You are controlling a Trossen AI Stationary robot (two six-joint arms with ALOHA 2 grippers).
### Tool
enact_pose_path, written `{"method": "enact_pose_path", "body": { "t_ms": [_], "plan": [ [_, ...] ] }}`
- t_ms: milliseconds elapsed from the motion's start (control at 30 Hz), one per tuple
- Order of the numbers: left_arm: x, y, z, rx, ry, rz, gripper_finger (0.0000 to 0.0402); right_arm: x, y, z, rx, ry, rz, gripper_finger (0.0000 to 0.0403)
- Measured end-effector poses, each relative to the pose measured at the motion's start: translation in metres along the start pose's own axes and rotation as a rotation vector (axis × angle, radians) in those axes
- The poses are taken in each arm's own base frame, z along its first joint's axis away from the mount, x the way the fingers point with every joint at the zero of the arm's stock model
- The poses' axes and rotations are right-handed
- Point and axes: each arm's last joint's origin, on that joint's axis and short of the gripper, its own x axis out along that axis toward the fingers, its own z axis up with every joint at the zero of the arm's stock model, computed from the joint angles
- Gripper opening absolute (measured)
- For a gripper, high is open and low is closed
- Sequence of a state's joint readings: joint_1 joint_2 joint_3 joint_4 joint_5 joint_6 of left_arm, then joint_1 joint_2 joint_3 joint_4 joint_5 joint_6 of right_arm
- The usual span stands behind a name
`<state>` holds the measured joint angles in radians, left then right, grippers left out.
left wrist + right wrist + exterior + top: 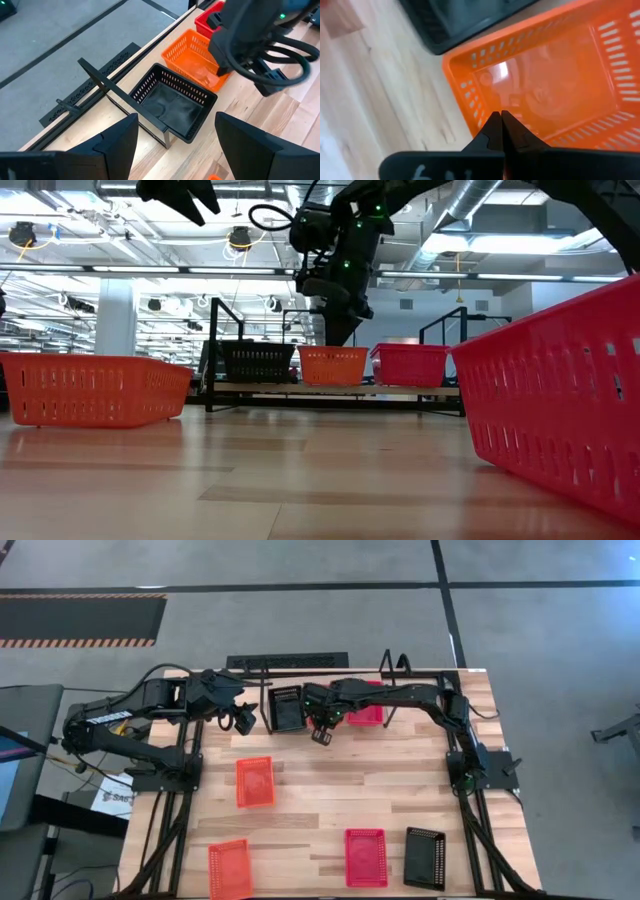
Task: Stack baskets on shelf by color
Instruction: Adjust the orange stacked bins on the shelf, then adjust the black stacked bins on the shelf
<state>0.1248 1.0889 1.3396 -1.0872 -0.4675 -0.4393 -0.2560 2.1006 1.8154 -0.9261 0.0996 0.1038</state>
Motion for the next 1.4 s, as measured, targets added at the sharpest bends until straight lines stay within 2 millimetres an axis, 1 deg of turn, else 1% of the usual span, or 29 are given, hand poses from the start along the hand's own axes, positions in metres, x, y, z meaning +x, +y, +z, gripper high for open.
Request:
{"method": "enact_pose_path", "body": {
  "t_ms": [133, 267, 400, 500, 600, 667, 733, 833, 900, 967, 1067, 1133, 1200, 1233, 1267, 1400],
  "plan": [
    [0.0, 0.0, 0.0, 0.0, 0.0, 0.0, 0.0251, -0.001, 0.006, -0.001, -0.029, 0.002, 0.0, 0.0],
    [0.0, 0.0, 0.0, 0.001, 0.0, 0.0, 0.0251, -0.005, 0.005, 0.0, -0.031, -0.011, -0.022, 0.0],
    [0.0, 0.0, 0.0, 0.0, 0.0, 0.0, 0.0251, -0.018, 0.003, 0.005, -0.043, -0.033, -0.064, 0.0],
    [0.0, 0.0, 0.0, 0.0, 0.0, -0.001, 0.0251, -0.03, 0.006, 0.011, -0.046, -0.065, -0.057, 0.0],
    [0.0, 0.0, 0.0, 0.0, 0.0, -0.001, 0.0251, -0.039, 0.016, 0.018, -0.065, -0.125, 0.035, 0.0],
    [0.0, 0.0, 0.0, 0.0, 0.0, -0.001, 0.0251, -0.041, 0.029, 0.021, -0.103, -0.172, 0.101, 0.0],
    [0.0, 0.0, 0.0, 0.001, 0.0, -0.001, 0.0251, -0.042, 0.041, 0.022, -0.128, -0.201, 0.129, 0.0],
    [0.0, 0.0, 0.0, 0.001, 0.0, -0.001, 0.0251, -0.037, 0.058, 0.022, -0.16, -0.227, 0.152, 0.0],
    [0.0, 0.0, 0.0, 0.001, 0.0, -0.001, 0.0251, -0.033, 0.063, 0.02, -0.182, -0.209, 0.153, 0.0],
    [0.0, 0.0, 0.0, 0.001, 0.0, -0.001, 0.0251, -0.026, 0.069, 0.024, -0.192, -0.241, 0.16, 0.0],
    [0.0, 0.0, 0.0, 0.001, 0.0, -0.001, 0.0251, -0.015, 0.07, 0.021, -0.2, -0.202, 0.152, 0.0],
    [0.0, 0.0, 0.0, 0.001, 0.001, -0.001, 0.0251, -0.007, 0.072, 0.026, -0.198, -0.234, 0.156, 0.0],
    [0.0, 0.0, 0.0, 0.001, 0.003, -0.003, 0.0251, -0.004, 0.07, 0.023, -0.203, -0.203, 0.151, 0.0],
    [0.0, 0.0, 0.0, 0.002, 0.006, -0.006, 0.0251, -0.001, 0.07, 0.024, -0.207, -0.205, 0.151, 0.0],
    [0.0, 0.0, -0.001, 0.003, 0.009, -0.007, 0.0251, 0.001, 0.072, 0.028, -0.209, -0.248, 0.165, 0.0],
    [0.0, 0.0, -0.001, 0.004, 0.01, -0.007, 0.0251, 0.009, 0.073, 0.029, -0.213, -0.242, 0.204, 0.0]
  ]
}}
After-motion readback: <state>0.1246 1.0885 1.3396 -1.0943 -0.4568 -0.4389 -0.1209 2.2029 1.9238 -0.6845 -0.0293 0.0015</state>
